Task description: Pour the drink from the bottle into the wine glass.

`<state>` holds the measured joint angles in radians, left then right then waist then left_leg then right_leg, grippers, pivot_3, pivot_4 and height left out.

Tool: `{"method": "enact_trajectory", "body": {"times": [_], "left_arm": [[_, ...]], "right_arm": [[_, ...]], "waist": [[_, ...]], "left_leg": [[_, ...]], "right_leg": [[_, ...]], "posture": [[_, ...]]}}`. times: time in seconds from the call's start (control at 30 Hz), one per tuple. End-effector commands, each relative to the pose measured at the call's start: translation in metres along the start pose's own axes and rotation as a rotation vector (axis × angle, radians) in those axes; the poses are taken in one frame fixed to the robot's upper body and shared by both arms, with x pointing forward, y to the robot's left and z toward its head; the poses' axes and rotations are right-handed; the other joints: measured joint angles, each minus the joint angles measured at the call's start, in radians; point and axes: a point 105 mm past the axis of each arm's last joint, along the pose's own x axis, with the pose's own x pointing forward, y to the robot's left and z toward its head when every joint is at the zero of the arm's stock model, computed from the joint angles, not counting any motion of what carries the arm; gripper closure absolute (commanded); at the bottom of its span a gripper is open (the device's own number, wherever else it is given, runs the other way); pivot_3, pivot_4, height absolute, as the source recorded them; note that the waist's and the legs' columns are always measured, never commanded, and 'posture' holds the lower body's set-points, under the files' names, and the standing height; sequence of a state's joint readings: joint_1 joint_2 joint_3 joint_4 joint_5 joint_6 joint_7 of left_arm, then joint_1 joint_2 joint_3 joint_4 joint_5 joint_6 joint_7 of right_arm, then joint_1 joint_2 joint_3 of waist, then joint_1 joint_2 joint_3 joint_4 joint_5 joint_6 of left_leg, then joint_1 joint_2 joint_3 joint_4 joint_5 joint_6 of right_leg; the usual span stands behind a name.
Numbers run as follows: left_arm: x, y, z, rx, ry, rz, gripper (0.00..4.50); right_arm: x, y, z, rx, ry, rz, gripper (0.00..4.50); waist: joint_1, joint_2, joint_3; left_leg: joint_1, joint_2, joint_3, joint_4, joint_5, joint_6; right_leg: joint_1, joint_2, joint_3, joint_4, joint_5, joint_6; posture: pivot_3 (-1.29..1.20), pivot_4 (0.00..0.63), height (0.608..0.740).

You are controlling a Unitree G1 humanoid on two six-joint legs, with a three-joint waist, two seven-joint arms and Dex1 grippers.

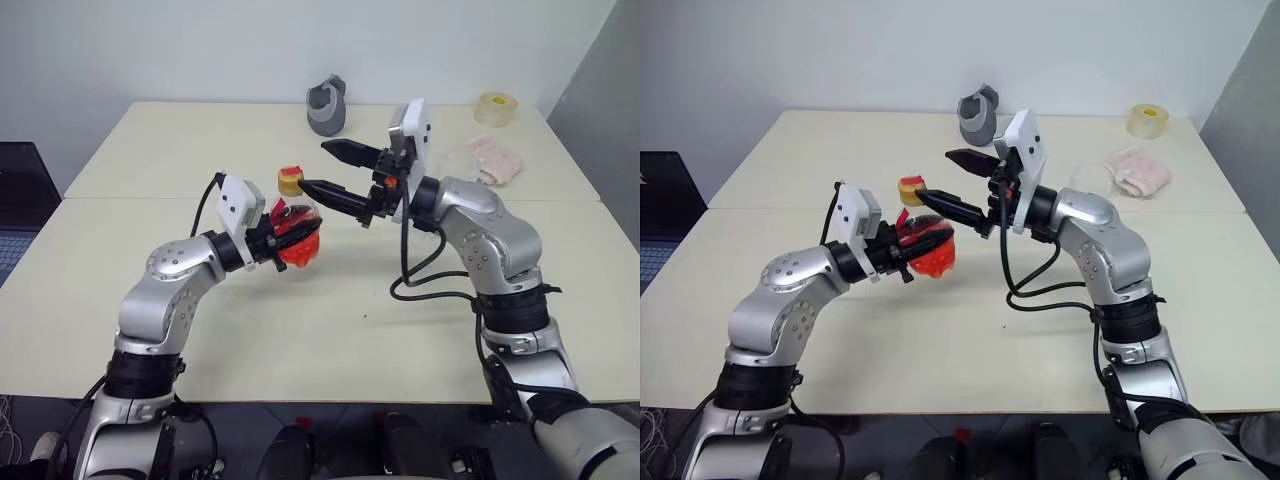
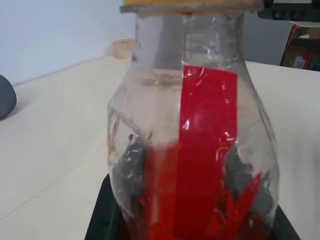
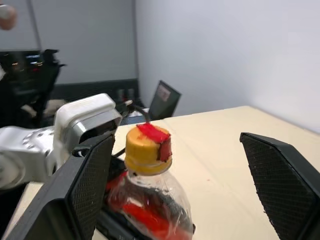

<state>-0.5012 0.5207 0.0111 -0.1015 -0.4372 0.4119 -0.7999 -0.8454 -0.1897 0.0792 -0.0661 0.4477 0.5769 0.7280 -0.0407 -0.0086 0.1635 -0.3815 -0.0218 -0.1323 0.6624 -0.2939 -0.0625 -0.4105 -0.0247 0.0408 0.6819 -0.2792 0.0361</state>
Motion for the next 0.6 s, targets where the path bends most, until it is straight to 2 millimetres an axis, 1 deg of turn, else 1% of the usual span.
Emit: {"method": "enact_trajectory", "body": {"times": [0.03,0.2,0.27,0.47,0.6], "left_arm": [[0.006,-0.001,0.016,0.063,-0.054,-0.032,3.16],[0.010,0.003,0.018,0.074,-0.058,-0.044,3.16],[0.011,0.003,0.017,0.080,-0.056,-0.050,3.16],[0.013,0.002,0.017,0.088,-0.056,-0.069,3.16],[0.014,0.001,0.017,0.093,-0.057,-0.064,3.16]], "right_arm": [[0.007,0.006,0.014,-0.054,-0.042,-0.011,0.22],[0.015,0.009,0.015,-0.076,-0.046,0.002,0.22],[0.017,0.009,0.012,-0.088,-0.038,0.014,0.22],[0.025,0.001,0.009,-0.112,-0.027,-0.007,0.22],[0.027,-0.003,0.009,-0.117,-0.030,-0.017,0.22]], "waist": [[-0.001,0.000,0.000],[-0.007,0.000,0.000],[-0.010,0.000,0.000],[-0.013,0.000,0.000],[-0.014,0.000,0.000]], "left_leg": [[0.000,0.000,0.000,0.000,0.000,0.000],[0.000,0.000,0.000,0.000,0.000,0.000],[0.000,0.000,0.000,0.000,0.000,0.000],[0.000,0.000,0.000,0.000,0.000,0.000],[0.000,0.000,0.000,0.000,0.000,0.000]], "right_leg": [[0.000,0.000,0.000,0.000,0.000,0.000],[0.000,0.000,0.000,0.000,0.000,0.000],[0.000,0.000,0.000,0.000,0.000,0.000],[0.000,0.001,0.000,0.000,0.000,0.000],[0.000,0.001,0.000,0.000,0.000,0.000]], "posture": [[0.00,0.150,0.740],[0.00,0.150,0.740],[0.00,0.150,0.740],[0.00,0.150,0.740],[0.00,0.150,0.740]]}}
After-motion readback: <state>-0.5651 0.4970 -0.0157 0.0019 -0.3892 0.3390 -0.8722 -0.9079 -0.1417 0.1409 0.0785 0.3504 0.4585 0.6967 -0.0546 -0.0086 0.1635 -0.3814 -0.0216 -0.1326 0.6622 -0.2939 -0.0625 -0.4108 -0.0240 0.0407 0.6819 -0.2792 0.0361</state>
